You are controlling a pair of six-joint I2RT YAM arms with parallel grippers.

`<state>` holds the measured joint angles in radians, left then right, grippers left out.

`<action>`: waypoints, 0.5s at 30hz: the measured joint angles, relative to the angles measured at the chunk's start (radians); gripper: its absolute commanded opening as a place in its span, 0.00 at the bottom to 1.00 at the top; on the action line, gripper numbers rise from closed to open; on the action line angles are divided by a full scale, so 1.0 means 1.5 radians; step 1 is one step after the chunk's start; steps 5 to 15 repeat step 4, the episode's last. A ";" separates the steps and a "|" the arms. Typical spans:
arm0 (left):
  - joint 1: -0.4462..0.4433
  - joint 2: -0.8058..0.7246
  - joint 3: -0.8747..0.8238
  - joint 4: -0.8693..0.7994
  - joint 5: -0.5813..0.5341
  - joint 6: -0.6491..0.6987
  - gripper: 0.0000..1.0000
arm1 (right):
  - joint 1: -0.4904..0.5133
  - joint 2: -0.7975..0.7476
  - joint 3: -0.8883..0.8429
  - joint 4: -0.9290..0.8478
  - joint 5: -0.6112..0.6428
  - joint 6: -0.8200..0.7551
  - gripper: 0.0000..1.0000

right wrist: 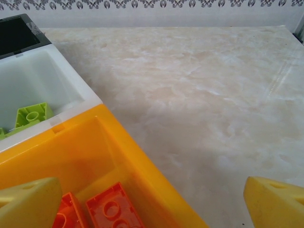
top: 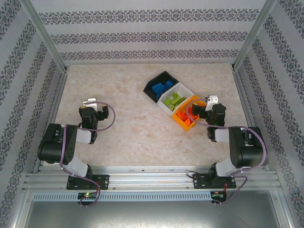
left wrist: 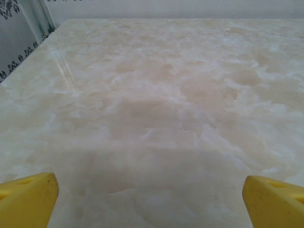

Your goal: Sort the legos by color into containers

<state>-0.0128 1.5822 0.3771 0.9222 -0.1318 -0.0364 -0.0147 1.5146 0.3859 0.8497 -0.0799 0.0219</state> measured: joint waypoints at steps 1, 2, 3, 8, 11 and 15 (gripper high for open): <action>0.000 0.000 0.000 0.000 0.000 0.000 1.00 | 0.000 0.000 0.000 0.000 0.001 0.000 0.98; 0.000 0.000 0.000 0.000 0.000 0.000 1.00 | 0.003 0.000 0.000 0.000 0.003 0.000 0.98; 0.000 0.000 0.000 0.000 0.000 0.000 1.00 | 0.003 0.000 0.000 0.000 0.004 0.000 0.98; 0.000 0.000 0.000 0.000 0.000 0.000 1.00 | 0.003 0.000 0.000 0.000 0.004 0.000 0.98; 0.000 0.000 0.000 0.000 0.000 0.000 1.00 | 0.003 0.000 0.000 0.000 0.004 0.000 0.98; 0.000 0.000 0.000 0.000 0.000 0.000 1.00 | 0.003 0.000 0.000 0.000 0.004 0.000 0.98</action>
